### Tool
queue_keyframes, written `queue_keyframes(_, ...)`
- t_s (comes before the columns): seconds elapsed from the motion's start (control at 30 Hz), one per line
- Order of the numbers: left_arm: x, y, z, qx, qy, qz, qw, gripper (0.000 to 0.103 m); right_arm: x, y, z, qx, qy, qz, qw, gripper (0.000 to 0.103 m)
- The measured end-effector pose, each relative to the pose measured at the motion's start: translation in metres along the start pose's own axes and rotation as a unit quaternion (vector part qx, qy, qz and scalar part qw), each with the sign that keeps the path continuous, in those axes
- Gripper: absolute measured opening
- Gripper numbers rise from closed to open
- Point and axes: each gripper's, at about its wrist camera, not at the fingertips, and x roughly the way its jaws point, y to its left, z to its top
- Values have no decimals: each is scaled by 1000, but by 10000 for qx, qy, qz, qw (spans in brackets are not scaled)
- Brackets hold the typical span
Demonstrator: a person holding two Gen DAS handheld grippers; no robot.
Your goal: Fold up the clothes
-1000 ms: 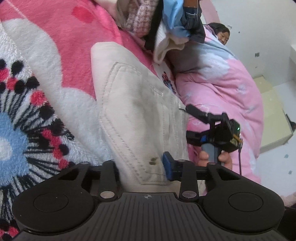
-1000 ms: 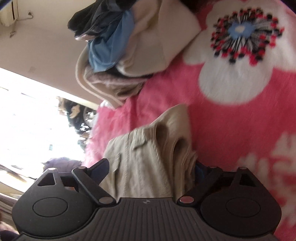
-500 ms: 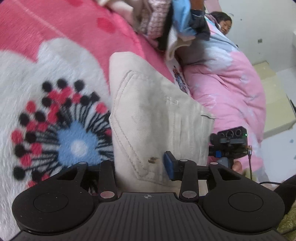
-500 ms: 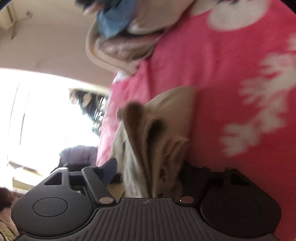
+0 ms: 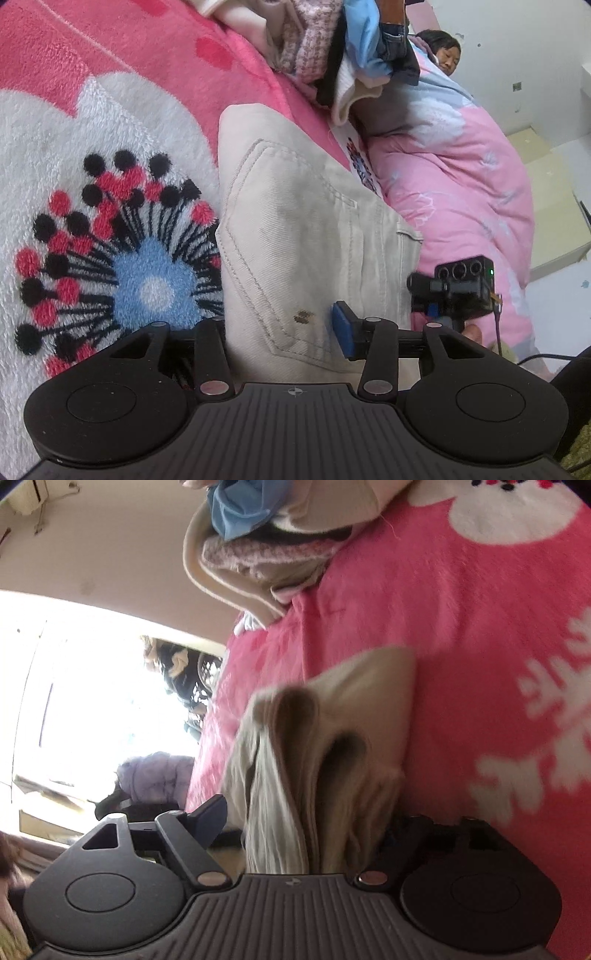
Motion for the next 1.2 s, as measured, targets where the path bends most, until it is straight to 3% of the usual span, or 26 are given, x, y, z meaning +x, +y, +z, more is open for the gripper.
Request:
queue_keyframes(0.1, -1, -2, -2, 35, -59, 33, 10000, 43, 7, -4, 11, 33, -152, 66, 9999, 74)
queue_keyframes(0.23, -1, -2, -4, 38, -113, 59, 9999, 43, 11, -14, 14, 120, -361, 127, 9992, 57)
queue_keyframes(0.5, 1, -3, -3, 56, -120, 82, 9999, 44, 3, -11, -7, 2, -159, 93, 9998, 55)
queue_keyframes(0.6, 2, -2, -4, 65, -163, 84, 9998, 44, 16, -2, 1, -209, 44, -90, 9997, 52)
queue_keyframes(0.67, 2, -3, -5, 87, -205, 106, 9997, 44, 26, 8, 4, -545, 103, -308, 9980, 44)
queue_keyframes(0.87, 3, -16, -11, 219, -379, 398, 9982, 44, 22, 33, -11, -1060, -61, -852, 9907, 32)
queue_keyframes(1.03, 3, -43, -19, 689, -632, 990, 9907, 42, 14, 63, -24, -1599, -163, -1313, 9782, 29)
queue_keyframes(1.2, -4, -55, -23, 697, -839, 1076, 9882, 38, 4, 78, -30, -1660, -240, -1345, 9766, 29)
